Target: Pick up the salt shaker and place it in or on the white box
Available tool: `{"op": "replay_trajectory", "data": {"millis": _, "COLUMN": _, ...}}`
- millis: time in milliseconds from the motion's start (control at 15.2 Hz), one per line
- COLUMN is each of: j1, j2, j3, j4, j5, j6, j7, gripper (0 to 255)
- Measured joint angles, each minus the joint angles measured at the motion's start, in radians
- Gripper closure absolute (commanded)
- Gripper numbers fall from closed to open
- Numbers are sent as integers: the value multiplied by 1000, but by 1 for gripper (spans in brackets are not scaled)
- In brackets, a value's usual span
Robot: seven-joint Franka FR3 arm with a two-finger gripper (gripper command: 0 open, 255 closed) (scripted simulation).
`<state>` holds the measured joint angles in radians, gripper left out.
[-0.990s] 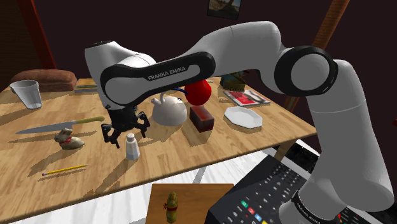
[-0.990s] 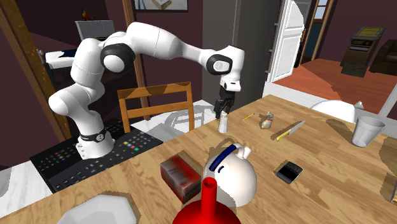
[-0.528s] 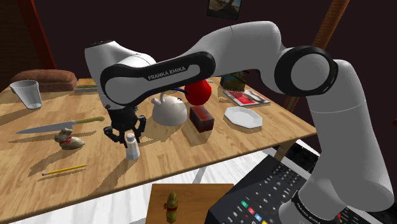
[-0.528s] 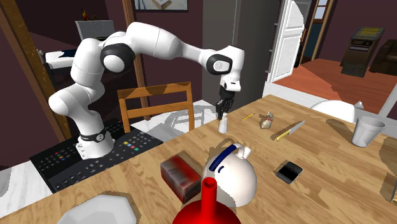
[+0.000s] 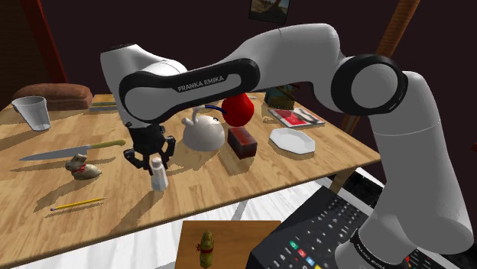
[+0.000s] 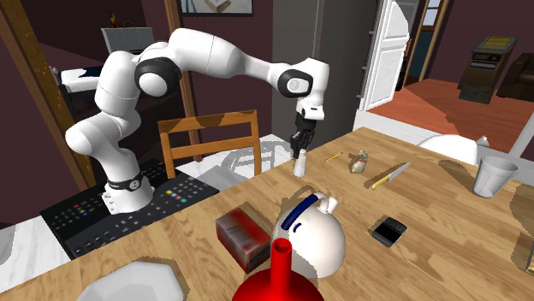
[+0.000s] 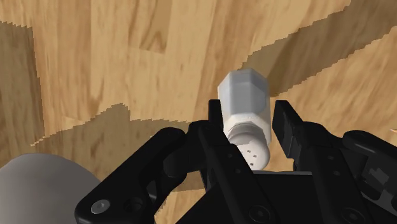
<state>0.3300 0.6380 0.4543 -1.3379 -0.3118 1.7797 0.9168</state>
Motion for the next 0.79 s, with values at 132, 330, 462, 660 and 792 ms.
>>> {"op": "replay_trajectory", "data": {"millis": 132, "j1": 1, "j2": -7, "j3": 2, "j4": 17, "j5": 3, "j6": -22, "j7": -3, "gripper": 255}}
{"op": "replay_trajectory", "data": {"millis": 330, "j1": 3, "j2": -15, "j3": 4, "j4": 46, "j5": 8, "j6": -58, "j7": -10, "gripper": 255}}
{"op": "replay_trajectory", "data": {"millis": 462, "j1": 4, "j2": -21, "j3": 6, "j4": 62, "j5": 11, "j6": -79, "j7": -12, "gripper": 255}}
{"op": "replay_trajectory", "data": {"millis": 660, "j1": 9, "j2": -24, "j3": 7, "j4": 97, "j5": 13, "j6": -116, "j7": -17, "gripper": 255}}
{"op": "replay_trajectory", "data": {"millis": 792, "j1": 13, "j2": -25, "j3": 8, "j4": 124, "j5": 15, "j6": -143, "j7": -21, "gripper": 255}}
